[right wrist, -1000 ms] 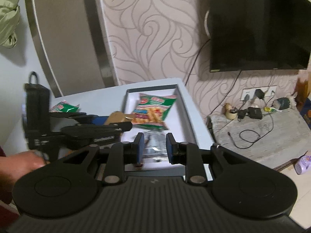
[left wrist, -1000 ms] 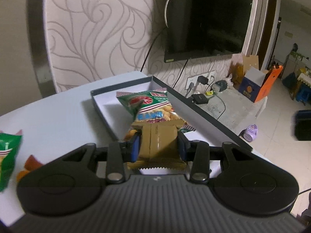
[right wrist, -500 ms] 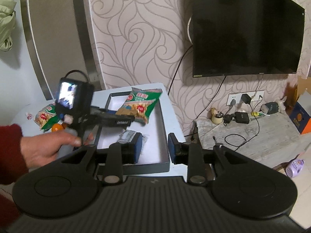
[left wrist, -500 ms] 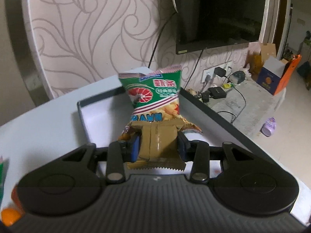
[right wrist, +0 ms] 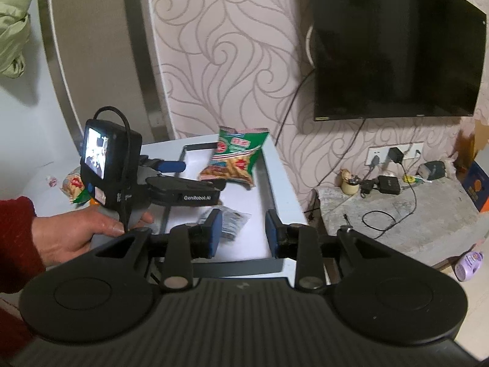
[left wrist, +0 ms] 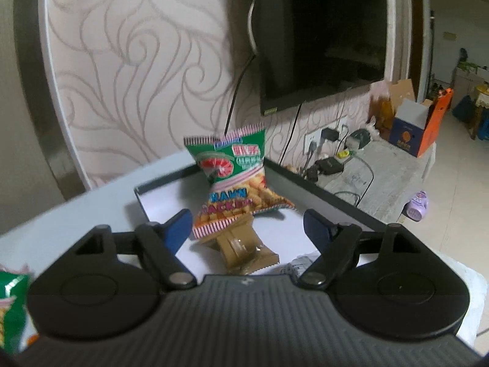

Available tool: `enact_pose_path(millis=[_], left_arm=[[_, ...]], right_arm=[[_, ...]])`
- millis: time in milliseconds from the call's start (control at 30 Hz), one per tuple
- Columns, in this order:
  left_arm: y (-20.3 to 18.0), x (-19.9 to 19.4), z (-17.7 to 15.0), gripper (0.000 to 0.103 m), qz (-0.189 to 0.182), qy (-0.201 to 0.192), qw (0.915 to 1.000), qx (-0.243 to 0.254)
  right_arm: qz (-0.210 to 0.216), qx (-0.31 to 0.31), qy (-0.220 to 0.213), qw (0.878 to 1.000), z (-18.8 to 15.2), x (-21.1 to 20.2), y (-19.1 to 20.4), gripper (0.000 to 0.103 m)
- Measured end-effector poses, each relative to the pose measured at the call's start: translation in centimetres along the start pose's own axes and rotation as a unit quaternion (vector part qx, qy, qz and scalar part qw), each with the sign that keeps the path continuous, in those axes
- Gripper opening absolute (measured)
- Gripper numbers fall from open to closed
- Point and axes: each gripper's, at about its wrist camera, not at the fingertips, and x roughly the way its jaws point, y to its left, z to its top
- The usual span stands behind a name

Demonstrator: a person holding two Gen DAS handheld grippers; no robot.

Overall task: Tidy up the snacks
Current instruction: 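Carry both items to the black box and open the left tool inside, then open the right tool to drop the chocolate in the box, withdraw both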

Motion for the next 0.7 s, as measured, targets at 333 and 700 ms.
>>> enact_pose_path(millis=[333,700], left_arm=[[0.9,-4.9,0.2,0.081,-0.013,-0.029,0.9995,0.001],[2.8,-10.8,-3.6,0.081,-0.003,-0.025,0.9997,0.006]], right_arm=[[0.026,-0.002,-0.001,1.0,0.6,1.2,3.9,0.039],[0.027,0.029,-0.013,0.999,0.1,1.5,6.4,0.052]])
